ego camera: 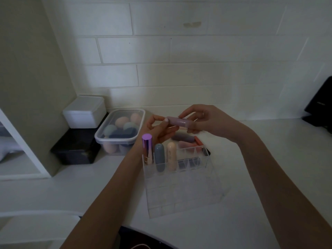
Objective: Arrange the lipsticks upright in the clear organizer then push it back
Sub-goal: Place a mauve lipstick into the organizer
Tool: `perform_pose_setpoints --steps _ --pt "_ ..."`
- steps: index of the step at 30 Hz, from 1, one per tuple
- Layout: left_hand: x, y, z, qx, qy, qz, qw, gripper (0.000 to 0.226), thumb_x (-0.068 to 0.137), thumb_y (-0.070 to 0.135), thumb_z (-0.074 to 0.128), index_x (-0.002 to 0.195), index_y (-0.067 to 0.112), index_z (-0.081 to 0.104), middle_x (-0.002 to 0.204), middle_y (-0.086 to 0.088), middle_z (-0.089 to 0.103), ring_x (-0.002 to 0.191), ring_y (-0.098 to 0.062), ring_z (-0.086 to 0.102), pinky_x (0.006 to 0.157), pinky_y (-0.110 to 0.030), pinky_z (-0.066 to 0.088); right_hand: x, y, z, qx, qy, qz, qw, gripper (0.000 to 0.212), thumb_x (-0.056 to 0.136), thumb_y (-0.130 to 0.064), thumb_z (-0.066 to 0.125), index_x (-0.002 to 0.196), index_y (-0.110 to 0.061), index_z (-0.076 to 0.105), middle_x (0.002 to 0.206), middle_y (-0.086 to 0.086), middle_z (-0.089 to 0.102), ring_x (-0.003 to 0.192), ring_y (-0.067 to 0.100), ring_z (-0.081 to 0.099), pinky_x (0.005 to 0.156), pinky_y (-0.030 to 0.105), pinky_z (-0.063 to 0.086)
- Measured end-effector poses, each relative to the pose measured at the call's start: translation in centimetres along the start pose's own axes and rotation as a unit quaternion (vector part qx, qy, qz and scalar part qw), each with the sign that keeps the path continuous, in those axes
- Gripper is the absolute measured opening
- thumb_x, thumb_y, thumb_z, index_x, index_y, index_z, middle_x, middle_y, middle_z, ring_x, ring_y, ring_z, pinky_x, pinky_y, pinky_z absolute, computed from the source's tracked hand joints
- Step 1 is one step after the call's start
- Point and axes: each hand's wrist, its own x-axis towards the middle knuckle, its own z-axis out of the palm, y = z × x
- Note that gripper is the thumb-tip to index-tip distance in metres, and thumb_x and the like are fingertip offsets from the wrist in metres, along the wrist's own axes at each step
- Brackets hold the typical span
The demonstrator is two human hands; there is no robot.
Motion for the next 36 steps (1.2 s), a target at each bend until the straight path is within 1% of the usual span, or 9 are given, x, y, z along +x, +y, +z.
perform_pose_setpoints --steps 9,11,14,19,24,26,30,32,36 --pt "-0.7 0.7 0.0 -0.068 -0.056 -0.058 0.994 0.021 0.094 0.016 0.043 0.098 0.024 0.062 0.082 0.008 0.077 0.077 -0.005 0.072 0.062 -0.015 0.055 -0.3 -0.6 -0.2 0.039 0.041 -0.022 0.998 0.015 0.091 -0.013 0.059 0.104 -0.013 0.067 0.101 0.015 0.073 0.081 0.021 0.071 0.079 0.028 0.059" --pt "-0.9 0.8 0.1 -0.076 -0.077 -0.049 0.993 0.015 0.08 0.018 0.064 0.092 0.025 0.07 0.082 0.003 0.076 0.074 -0.007 0.073 0.059 -0.016 0.055 -0.3 -0.7 0.0 0.063 0.051 -0.029 0.996 0.016 0.091 -0.013 0.059 0.106 -0.014 0.067 0.099 0.014 0.073 0.081 0.019 0.07 0.08 0.03 0.058" --pt "-1.1 0.7 -0.2 -0.086 -0.129 -0.033 0.987 0.047 0.037 0.032 0.092 0.082 0.027 0.078 0.076 0.0 0.076 0.068 -0.007 0.072 0.056 -0.015 0.055 -0.2 -0.9 0.4 0.13 0.075 -0.046 0.988 0.018 0.089 -0.011 0.061 0.107 -0.014 0.065 0.099 0.016 0.074 0.092 0.027 0.071 0.084 0.033 0.058" --pt "-1.1 0.8 -0.2 -0.071 -0.115 -0.059 0.989 0.024 0.052 0.027 0.07 0.074 0.03 0.078 0.075 0.004 0.077 0.071 -0.006 0.072 0.055 -0.016 0.055 -0.2 -1.8 0.8 0.202 0.081 -0.073 0.973 0.011 0.083 -0.014 0.065 0.094 -0.013 0.066 0.09 0.013 0.073 0.089 0.022 0.07 0.078 0.028 0.057" --pt "-0.9 0.7 0.0 -0.02 -0.152 -0.079 0.985 0.027 0.073 0.033 0.054 0.078 0.022 0.079 0.078 0.001 0.077 0.073 -0.009 0.073 0.057 -0.021 0.057 -0.7 -2.9 0.2 0.105 0.086 -0.097 0.986 0.01 0.077 -0.017 0.072 0.081 -0.01 0.066 0.073 0.003 0.072 0.074 0.014 0.069 0.073 0.027 0.057" --pt "-0.6 0.5 -0.1 -0.032 -0.153 -0.078 0.985 0.034 0.079 0.029 0.046 0.095 0.017 0.073 0.089 0.0 0.077 0.083 -0.011 0.073 0.062 -0.022 0.057 -1.0 -3.4 0.2 0.037 0.074 -0.105 0.991 0.016 0.073 -0.022 0.076 0.074 -0.011 0.064 0.071 0.007 0.071 0.067 0.013 0.066 0.067 0.026 0.055" --pt "1.0 -1.1 -1.6 0.031 -0.1 -0.077 0.992 0.041 0.09 0.027 0.054 0.125 0.006 0.053 0.123 -0.012 0.064 0.116 -0.025 0.06 0.091 -0.034 0.054 -1.1 -4.2 0.9 -0.045 0.03 -0.104 0.993 0.038 0.06 -0.041 0.079 0.07 -0.009 0.06 0.077 0.025 0.069 0.074 0.046 0.064 0.067 0.056 0.053" --pt "1.5 -1.4 -1.9 0.071 -0.073 -0.074 0.992 0.042 0.084 0.029 0.057 0.12 0.006 0.057 0.115 -0.01 0.068 0.112 -0.025 0.061 0.089 -0.032 0.055 -1.1 -4.3 1.1 -0.073 0.003 -0.102 0.992 0.043 0.057 -0.047 0.078 0.07 -0.01 0.06 0.074 0.025 0.067 0.064 0.042 0.059 0.059 0.051 0.05" --pt "1.8 -1.0 -1.7 0.113 -0.1 -0.063 0.986 0.055 0.068 0.042 0.072 0.107 0.007 0.058 0.084 0.003 0.074 0.081 -0.009 0.069 0.068 -0.022 0.054 -1.3 -4.5 1.4 -0.117 -0.02 -0.093 0.989 0.038 0.063 -0.039 0.08 0.068 -0.008 0.058 0.06 0.011 0.059 0.056 0.013 0.048 0.056 0.032 0.041"
